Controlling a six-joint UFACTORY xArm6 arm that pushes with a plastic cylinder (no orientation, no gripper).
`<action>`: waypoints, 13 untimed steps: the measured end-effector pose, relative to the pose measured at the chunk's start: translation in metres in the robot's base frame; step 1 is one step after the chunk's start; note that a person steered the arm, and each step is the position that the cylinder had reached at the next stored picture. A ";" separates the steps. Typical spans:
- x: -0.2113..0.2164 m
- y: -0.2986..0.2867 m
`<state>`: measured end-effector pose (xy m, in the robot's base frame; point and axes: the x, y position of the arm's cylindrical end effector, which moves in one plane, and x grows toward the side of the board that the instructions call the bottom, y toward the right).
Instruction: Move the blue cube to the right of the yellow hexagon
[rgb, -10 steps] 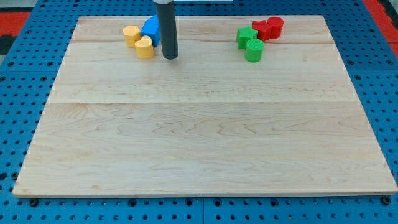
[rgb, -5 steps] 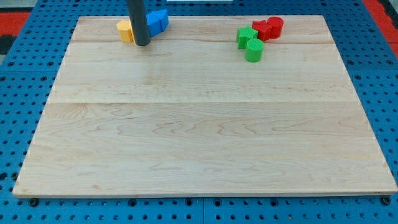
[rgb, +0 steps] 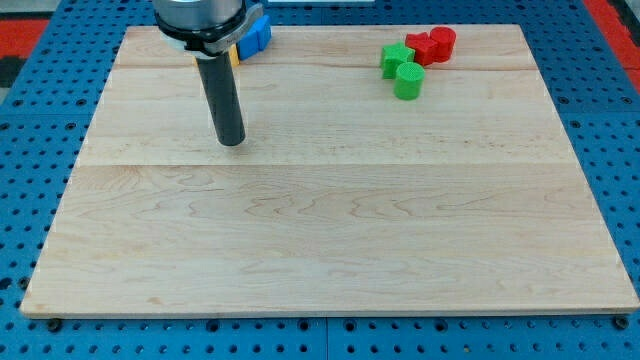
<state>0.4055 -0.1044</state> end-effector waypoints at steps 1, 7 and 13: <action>0.001 0.009; 0.004 0.025; -0.176 0.144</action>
<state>0.2294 0.0399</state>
